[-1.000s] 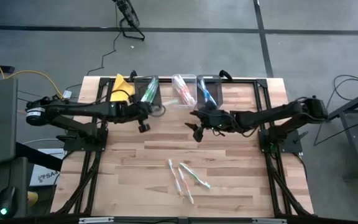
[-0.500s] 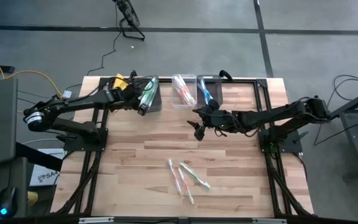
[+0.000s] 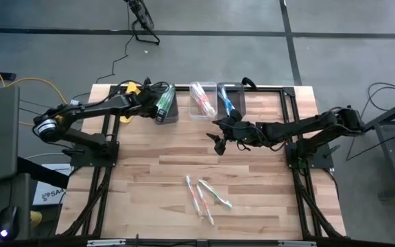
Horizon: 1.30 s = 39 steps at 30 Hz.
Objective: Pick & Place Toothbrushes
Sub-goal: Put the green toothbrush into the left black bin
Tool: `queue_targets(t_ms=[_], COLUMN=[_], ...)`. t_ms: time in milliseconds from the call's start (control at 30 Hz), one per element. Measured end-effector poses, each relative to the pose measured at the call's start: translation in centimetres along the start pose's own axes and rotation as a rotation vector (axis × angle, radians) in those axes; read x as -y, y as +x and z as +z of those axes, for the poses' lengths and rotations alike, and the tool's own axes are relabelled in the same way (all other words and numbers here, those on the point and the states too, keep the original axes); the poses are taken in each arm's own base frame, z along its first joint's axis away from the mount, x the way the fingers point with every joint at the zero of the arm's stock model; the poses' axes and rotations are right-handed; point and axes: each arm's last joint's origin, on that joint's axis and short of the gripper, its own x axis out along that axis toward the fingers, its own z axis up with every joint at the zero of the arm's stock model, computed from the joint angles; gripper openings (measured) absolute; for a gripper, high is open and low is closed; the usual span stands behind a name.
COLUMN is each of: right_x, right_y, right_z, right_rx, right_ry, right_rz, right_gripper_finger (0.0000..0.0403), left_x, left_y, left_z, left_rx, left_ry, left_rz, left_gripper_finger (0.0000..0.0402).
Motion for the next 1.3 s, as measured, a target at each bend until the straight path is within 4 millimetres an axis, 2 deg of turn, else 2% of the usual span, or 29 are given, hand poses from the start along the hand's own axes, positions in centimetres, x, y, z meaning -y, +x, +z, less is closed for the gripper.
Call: queue_targets(t_ms=[167,367,500,700,833,1033,1300], right_x=[0.0,0.0,0.0,0.0,0.0,0.0,0.0], right_y=[0.0,0.0,0.0,0.0,0.0,0.0,0.0], right_z=[0.0,-0.1,-0.1,-0.1,-0.1,-0.1,-0.1], right_rx=[-0.004,-0.006,-0.008,-0.009,-0.008,-0.007,-0.008], right_ry=[-0.002,-0.006,-0.007,-0.008,-0.007,-0.007,-0.007], right_rz=[-0.001,-0.002,-0.002,-0.002,-0.002,-0.006,-0.006], right_gripper_finger=[0.027,0.027,0.027,0.027,0.027,0.027,0.027], left_x=[0.0,-0.1,-0.1,0.4,1.0,1.6,1.6], left_y=[0.6,0.6,0.2,-1.1,-0.6,1.0,2.7], left_z=[-0.1,0.0,0.2,1.8,2.3,2.8,2.3], left_rx=[-0.023,-0.011,0.002,0.075,0.088,0.114,0.075], left_ry=[-0.001,0.002,0.009,0.054,0.123,0.156,0.156], left_rz=[0.004,0.027,0.021,-0.011,-0.061,-0.082,-0.012], left_gripper_finger=[0.0023,0.0103,0.014,0.0152,0.0122,0.0015,0.0008])
